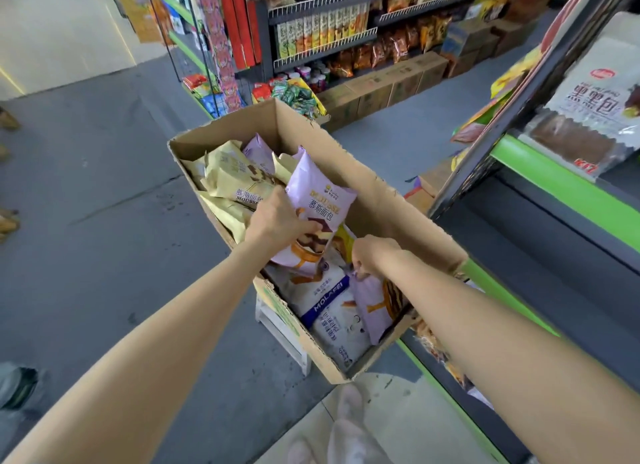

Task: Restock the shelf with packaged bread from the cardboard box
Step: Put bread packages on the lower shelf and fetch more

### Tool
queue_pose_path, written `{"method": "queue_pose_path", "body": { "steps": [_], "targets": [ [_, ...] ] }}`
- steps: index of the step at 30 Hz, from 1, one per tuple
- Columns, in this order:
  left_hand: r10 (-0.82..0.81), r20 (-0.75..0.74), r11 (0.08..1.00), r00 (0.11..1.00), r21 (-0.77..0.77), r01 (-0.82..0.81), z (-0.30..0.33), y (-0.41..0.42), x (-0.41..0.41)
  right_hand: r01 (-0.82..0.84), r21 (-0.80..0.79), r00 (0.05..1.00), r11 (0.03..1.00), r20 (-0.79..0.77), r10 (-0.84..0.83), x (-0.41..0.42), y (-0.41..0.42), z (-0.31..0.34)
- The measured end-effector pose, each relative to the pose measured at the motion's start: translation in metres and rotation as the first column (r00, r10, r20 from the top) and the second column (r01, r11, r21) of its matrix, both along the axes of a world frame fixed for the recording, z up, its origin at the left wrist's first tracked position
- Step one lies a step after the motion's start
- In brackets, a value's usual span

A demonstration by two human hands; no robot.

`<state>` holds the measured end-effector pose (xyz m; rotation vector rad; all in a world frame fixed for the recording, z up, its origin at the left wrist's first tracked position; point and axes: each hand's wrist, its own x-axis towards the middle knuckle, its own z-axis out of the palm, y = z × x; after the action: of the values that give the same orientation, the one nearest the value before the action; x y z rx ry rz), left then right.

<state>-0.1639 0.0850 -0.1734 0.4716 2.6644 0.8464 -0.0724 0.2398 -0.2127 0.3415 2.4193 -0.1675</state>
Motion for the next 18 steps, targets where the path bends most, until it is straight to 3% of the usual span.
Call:
{"method": "queue_pose_path", "body": {
  "steps": [3,6,9,13,15,17,18],
  "targets": [
    [0.035,-0.009,0.998,0.999,0.061,-0.035,0.007,-0.001,0.005,0.136,-0.163,0.947,0.977,-0.268,-0.176,0.002,0.015,0.002],
    [0.038,-0.091,0.999,0.995,0.007,-0.037,0.017,0.002,0.014,0.2,-0.432,0.711,0.88,-0.553,-0.433,0.009,0.03,0.02],
    [0.046,-0.182,0.999,0.982,0.015,-0.044,0.027,0.008,0.02,0.212,-0.595,0.496,0.775,-0.618,-0.61,0.013,0.036,0.049],
    [0.108,-0.159,0.961,0.981,0.271,-0.062,0.049,0.016,0.026,0.191,-0.741,0.264,0.643,-0.592,-0.761,0.031,0.033,0.085],
    [0.092,-0.147,0.922,0.985,0.385,-0.029,0.063,0.025,0.034,0.179,-0.85,0.043,0.495,-0.496,-0.867,0.04,0.033,0.097],
    [0.078,-0.164,0.876,0.983,0.482,0.011,0.078,0.038,0.047,0.082,-0.95,-0.24,0.3,-0.311,-0.92,0.052,0.035,0.112],
    [0.064,-0.177,0.85,0.982,0.525,0.04,0.086,0.046,0.054,0.03,-0.977,-0.337,0.21,-0.207,-0.918,0.059,0.041,0.117]
  ]
}}
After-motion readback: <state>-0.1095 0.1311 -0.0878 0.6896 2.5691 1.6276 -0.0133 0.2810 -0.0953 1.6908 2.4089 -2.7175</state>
